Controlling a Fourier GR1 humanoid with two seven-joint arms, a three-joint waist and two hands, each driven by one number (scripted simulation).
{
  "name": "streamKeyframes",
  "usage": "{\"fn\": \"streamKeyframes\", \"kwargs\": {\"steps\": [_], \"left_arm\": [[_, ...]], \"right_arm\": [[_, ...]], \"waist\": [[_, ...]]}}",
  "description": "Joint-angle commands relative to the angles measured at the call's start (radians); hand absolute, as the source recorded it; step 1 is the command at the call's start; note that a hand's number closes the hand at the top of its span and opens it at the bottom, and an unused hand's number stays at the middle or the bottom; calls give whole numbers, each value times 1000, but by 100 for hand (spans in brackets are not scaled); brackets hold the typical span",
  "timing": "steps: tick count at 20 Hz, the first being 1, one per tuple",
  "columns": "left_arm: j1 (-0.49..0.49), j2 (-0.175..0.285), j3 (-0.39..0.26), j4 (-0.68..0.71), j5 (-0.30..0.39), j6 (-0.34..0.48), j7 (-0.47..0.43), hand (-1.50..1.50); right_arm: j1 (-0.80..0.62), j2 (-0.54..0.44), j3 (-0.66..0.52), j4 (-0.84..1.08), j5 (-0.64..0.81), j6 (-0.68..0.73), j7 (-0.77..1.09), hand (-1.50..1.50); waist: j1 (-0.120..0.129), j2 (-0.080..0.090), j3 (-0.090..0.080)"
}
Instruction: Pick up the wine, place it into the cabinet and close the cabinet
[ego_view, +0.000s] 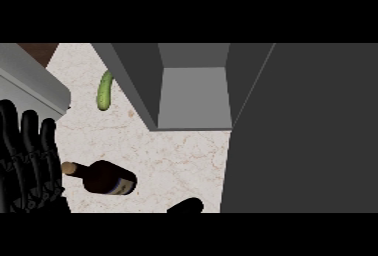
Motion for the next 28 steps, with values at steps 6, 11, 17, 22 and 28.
{"fn": "streamKeyframes", "kwargs": {"steps": [6,11,17,22,28], "left_arm": [[269,79,97,101,187,242,-175,-150],[410,143,54,147,300,376,-334,-150],[440,272,172,138,562,420,-476,-150],[537,306,121,201,687,504,-648,-150],[574,314,141,263,917,533,-867,-150]], "right_arm": [[68,-5,-54,-114,-119,53,29,-150],[63,-11,-99,-52,-154,93,18,-150],[128,4,-118,-97,-174,153,-22,-150],[132,18,-123,-103,-203,152,17,-150],[107,29,-148,-49,-195,173,-9,-150]], "waist": [[2,1,-2],[8,1,-2],[4,-1,-2],[6,-2,-3],[12,-2,-2]]}}
